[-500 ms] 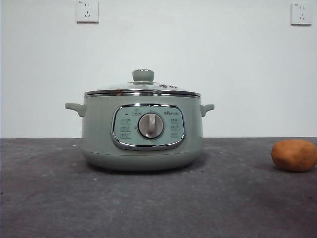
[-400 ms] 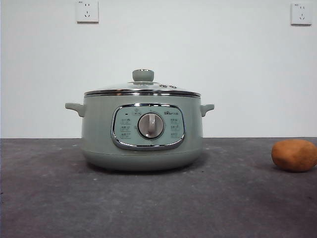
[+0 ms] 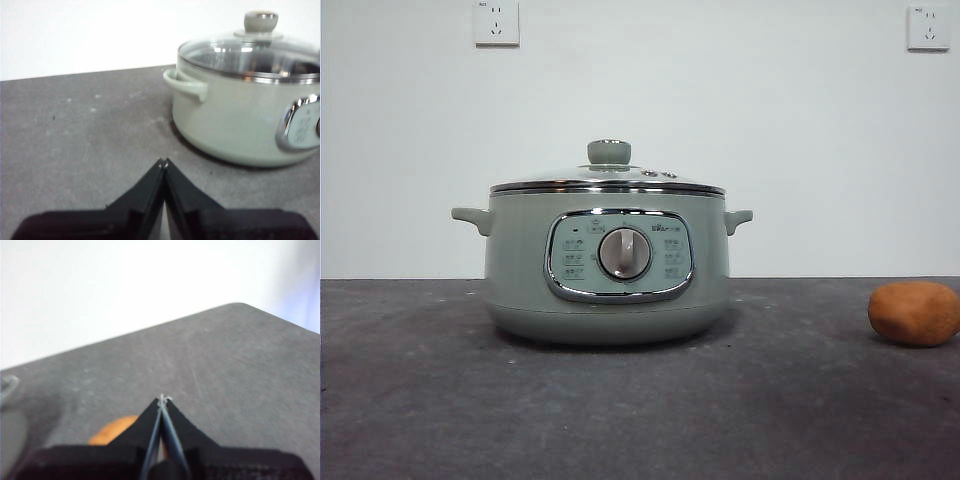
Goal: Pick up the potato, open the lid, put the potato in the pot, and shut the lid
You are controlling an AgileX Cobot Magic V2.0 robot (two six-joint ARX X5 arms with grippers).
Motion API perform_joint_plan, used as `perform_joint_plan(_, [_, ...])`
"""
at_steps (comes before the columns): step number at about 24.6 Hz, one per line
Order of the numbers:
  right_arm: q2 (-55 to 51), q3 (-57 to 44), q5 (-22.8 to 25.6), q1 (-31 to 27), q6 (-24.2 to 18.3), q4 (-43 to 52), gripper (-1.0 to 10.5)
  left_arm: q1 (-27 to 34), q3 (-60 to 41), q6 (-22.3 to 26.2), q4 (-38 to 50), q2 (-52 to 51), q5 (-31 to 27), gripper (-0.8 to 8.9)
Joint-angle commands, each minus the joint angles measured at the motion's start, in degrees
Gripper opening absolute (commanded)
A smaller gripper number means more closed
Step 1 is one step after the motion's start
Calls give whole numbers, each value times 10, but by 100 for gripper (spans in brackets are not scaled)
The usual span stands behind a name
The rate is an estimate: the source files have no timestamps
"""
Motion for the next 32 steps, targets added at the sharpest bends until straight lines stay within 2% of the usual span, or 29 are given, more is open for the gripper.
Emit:
perform_joint_plan(1, [27, 35, -25, 0, 14, 0, -8, 1, 26, -27, 7, 9, 0, -6])
perform_joint_plan(5, [79, 90, -76, 0, 14, -22, -8, 1, 69, -50, 5, 38, 1, -6])
perform_joint_plan(9, [135, 160, -112, 0, 14, -97, -7, 1, 130, -67, -14, 75, 2, -6])
perform_joint_plan(16, [234, 298, -122, 0, 9, -274, -2, 1, 281, -67, -150, 163, 11, -4])
perform_joint_plan(20, [288, 356, -134, 0, -27, -350, 0, 1, 350, -66, -226, 214, 28, -4])
perform_joint_plan(24, [339, 400, -168, 0, -53, -399, 2, 1, 401, -66, -279, 264, 68, -4])
perform_joint_plan(28, [437, 470, -210, 0, -54, -472, 2, 1, 483, -59, -372, 351, 149, -4])
perform_joint_plan(31, [514, 516, -210, 0, -120, -511, 3, 1, 520, -25, -413, 397, 200, -5])
perform_joint_plan(32, [538, 530, -210, 0, -128, -528, 3, 1, 526, -16, -422, 406, 209, -5])
